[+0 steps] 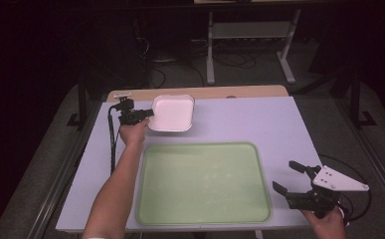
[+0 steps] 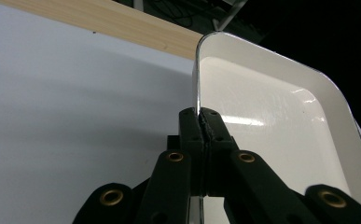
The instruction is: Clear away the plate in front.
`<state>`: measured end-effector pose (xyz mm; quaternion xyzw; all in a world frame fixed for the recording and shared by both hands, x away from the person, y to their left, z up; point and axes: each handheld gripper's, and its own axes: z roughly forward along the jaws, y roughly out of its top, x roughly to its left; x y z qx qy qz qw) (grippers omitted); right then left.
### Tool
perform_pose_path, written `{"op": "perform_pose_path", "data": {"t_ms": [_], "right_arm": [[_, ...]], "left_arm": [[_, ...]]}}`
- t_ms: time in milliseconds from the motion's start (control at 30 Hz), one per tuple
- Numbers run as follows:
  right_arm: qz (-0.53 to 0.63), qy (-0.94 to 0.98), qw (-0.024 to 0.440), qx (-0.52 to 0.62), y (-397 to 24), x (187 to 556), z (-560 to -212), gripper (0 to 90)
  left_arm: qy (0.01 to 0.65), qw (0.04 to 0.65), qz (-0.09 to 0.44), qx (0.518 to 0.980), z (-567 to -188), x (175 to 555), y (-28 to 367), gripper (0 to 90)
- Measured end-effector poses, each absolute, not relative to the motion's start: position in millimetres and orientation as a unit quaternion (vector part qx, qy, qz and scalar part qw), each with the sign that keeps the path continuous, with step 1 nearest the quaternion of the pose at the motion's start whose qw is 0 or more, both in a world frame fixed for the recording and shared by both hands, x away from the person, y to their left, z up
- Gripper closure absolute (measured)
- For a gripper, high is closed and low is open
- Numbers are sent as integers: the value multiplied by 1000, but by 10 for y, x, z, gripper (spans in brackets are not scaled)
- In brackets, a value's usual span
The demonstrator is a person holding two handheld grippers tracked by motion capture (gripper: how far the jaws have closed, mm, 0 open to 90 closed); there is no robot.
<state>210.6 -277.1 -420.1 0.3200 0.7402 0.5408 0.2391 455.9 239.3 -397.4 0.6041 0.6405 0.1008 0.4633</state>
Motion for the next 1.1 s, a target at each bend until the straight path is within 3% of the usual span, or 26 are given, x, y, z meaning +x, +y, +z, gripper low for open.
{"op": "perform_pose_path", "data": {"t_ms": [1100], "right_arm": [[541, 735, 247, 326, -2771, 2101, -4204, 137]], "left_arm": [[623, 499, 86, 596, -3803, 4116, 2350, 885]]}}
